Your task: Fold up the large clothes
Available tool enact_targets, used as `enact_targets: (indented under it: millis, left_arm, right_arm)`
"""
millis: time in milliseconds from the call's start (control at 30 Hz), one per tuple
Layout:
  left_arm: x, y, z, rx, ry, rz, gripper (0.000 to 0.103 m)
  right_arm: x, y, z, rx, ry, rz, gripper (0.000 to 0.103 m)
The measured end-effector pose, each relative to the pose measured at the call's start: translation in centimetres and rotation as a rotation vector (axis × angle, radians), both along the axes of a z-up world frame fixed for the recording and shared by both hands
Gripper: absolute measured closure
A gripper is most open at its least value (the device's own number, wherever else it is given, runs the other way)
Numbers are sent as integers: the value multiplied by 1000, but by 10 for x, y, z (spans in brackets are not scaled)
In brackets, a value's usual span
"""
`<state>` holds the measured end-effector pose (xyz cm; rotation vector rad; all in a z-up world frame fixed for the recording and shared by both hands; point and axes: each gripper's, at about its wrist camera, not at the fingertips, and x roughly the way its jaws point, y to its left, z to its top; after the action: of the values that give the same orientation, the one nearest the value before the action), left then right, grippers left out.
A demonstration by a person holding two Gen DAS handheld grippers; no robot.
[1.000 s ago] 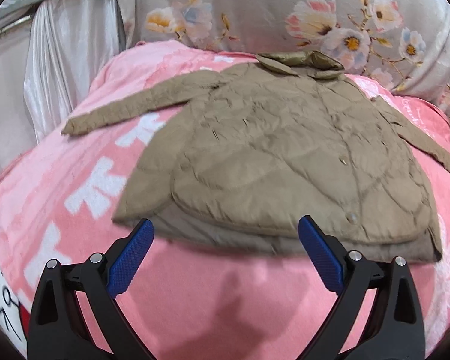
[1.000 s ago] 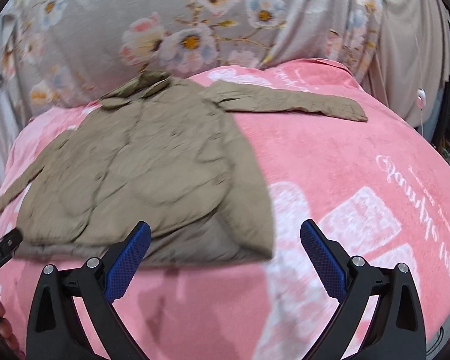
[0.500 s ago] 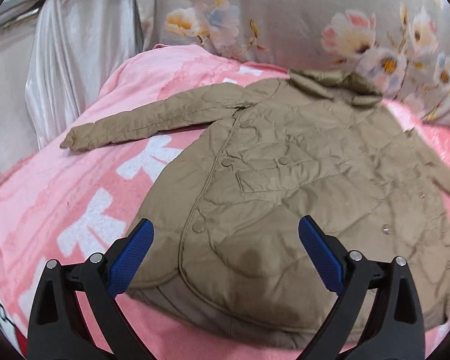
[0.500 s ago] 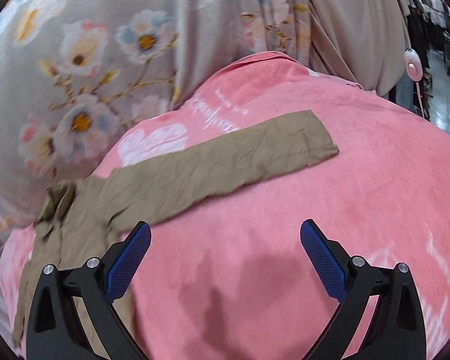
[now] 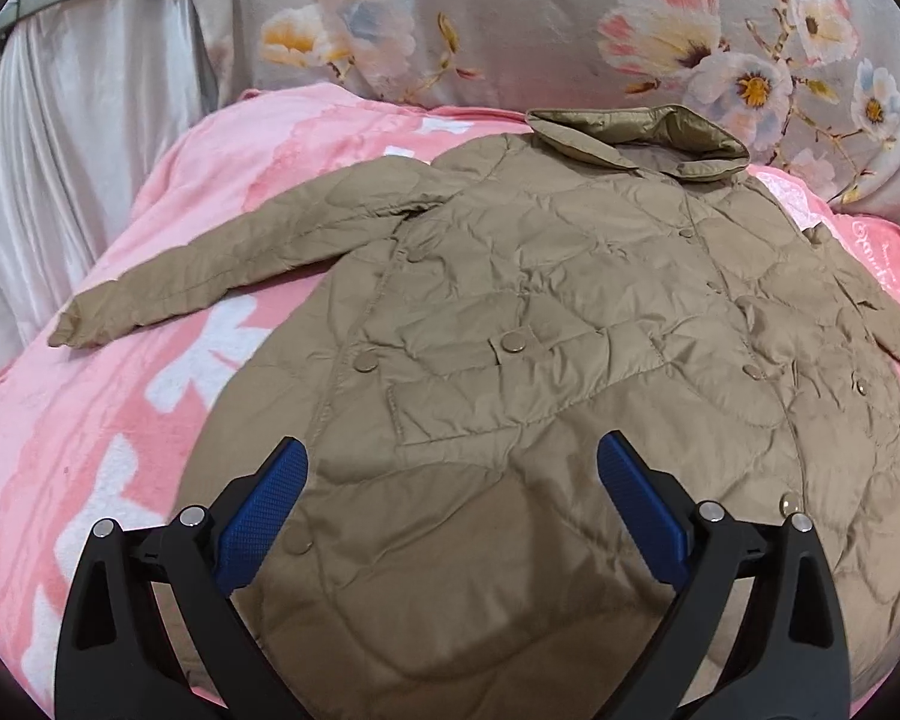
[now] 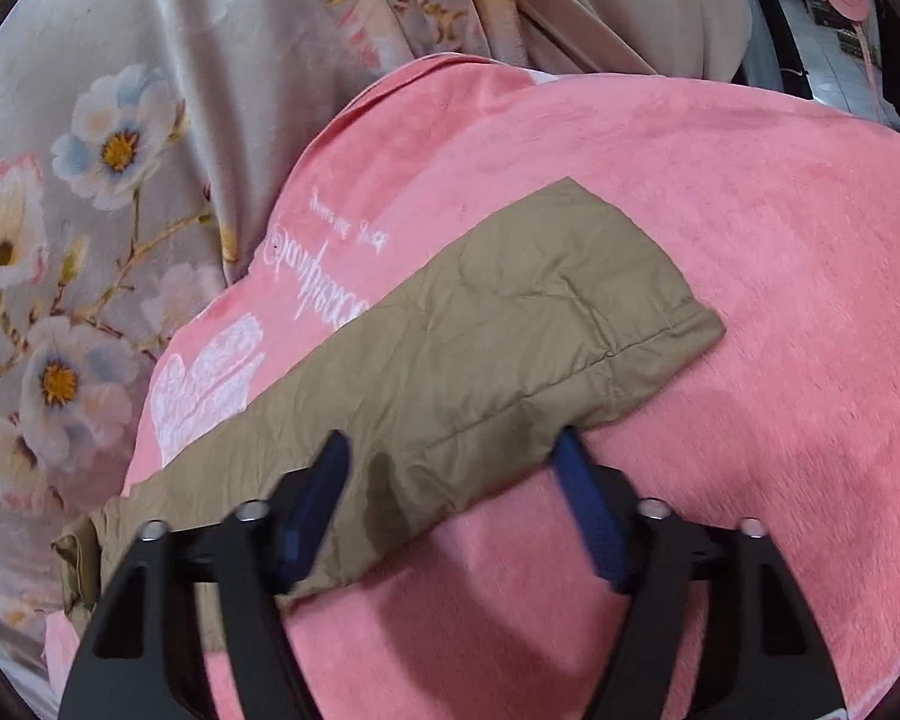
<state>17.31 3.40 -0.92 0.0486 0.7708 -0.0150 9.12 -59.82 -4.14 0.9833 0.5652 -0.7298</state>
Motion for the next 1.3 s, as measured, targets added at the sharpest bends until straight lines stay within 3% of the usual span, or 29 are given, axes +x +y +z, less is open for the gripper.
enact_targets:
  millis: [100,233,333,500,633,700,767,833,900,1033,1300]
  left_arm:
    - [7,2,-3,7,12,6,8]
    - [16,11,-3,13,16,40,8]
    - [23,21,-4,31,30,67,8]
    - [22,44,-12,52,61,128,8]
    - [21,69,-18,16,96,173,8]
    - [19,78,-18,6,100,178,8]
    - [15,86,-15,3,92,174,8]
    - [13,92,-13,-1,84,168,8]
    - [11,94,-12,-7,80,158,8]
    - [13,85,-16,-48,89,130,8]
    - [12,68,-19,-50,96,97,8]
  right_arm:
    - [15,6,17,-16,-58,5,87]
    - [48,50,69,-133,-160,113,101]
    - [78,102,109,-190,-243,272,101]
    - [139,248,163,-342,-305,710,101]
    - [173,338,157,-332,-251,919,101]
    - [177,355,147,-383,-165,897,101]
    - [172,356,136,-505,-68,841,95]
    - [164,343,124,-588,25,782,67]
    - [156,317,105,-644,132,734,51]
    - [162,281,74,-621,284,738,47]
    - [183,254,44,-481,311,769,39]
